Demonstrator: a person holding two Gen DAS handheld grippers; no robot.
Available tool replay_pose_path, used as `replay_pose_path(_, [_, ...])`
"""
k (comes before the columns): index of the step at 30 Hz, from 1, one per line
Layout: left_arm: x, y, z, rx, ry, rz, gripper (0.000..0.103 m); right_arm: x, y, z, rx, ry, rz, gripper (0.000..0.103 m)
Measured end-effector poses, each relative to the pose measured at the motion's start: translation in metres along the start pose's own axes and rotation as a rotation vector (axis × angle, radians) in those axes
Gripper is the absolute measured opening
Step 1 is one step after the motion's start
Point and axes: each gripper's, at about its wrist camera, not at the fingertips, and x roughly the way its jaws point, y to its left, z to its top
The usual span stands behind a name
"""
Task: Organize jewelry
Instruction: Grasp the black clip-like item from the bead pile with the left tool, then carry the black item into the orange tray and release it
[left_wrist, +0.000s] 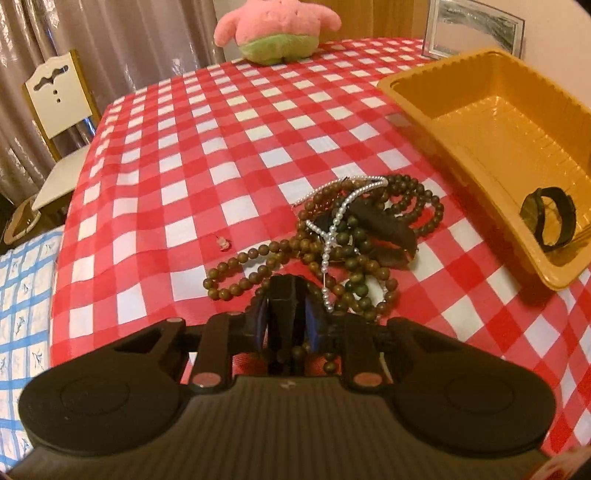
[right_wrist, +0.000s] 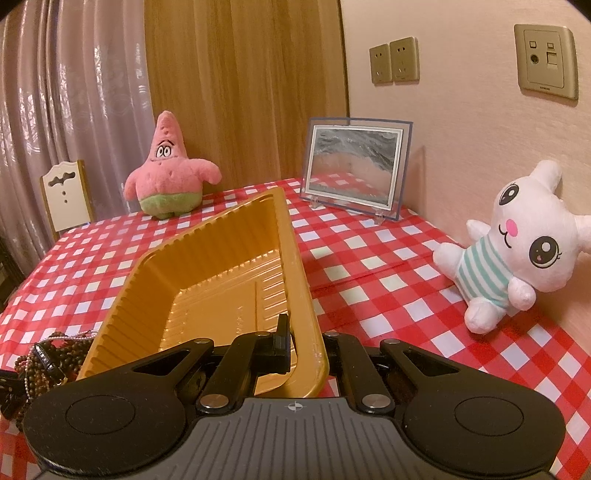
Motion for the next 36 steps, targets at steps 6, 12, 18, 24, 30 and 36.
replay_pose_path(6, [0.003, 0.006, 0.002, -0.036, -0.013, -0.015, 0.02, 0.001, -0.001, 0.0, 0.001, 0.001, 0.0, 0.006])
replay_pose_path(12, [-0.017, 0.018, 0.002, -0.089, -0.078, -0.013, 0.02, 0.002, -0.001, 0.0, 0.002, 0.0, 0.001, 0.006])
replay_pose_path(18, [-0.038, 0.027, 0.008, -0.139, -0.157, 0.008, 0.02, 0.002, -0.001, 0.0, 0.001, 0.0, 0.0, 0.006])
replay_pose_path(24, [-0.044, 0.027, 0.016, -0.151, -0.194, 0.023, 0.02, 0.004, 0.0, 0.001, -0.003, -0.002, 0.002, 0.006])
replay_pose_path(30, [-0.04, 0.021, 0.021, -0.14, -0.205, 0.026, 0.02, 0.005, 0.001, 0.001, -0.004, -0.002, 0.003, 0.006])
replay_pose_path(36, [-0.042, 0.016, 0.022, -0.139, -0.206, 0.01, 0.02, 0.006, 0.002, 0.002, -0.006, -0.002, 0.003, 0.006])
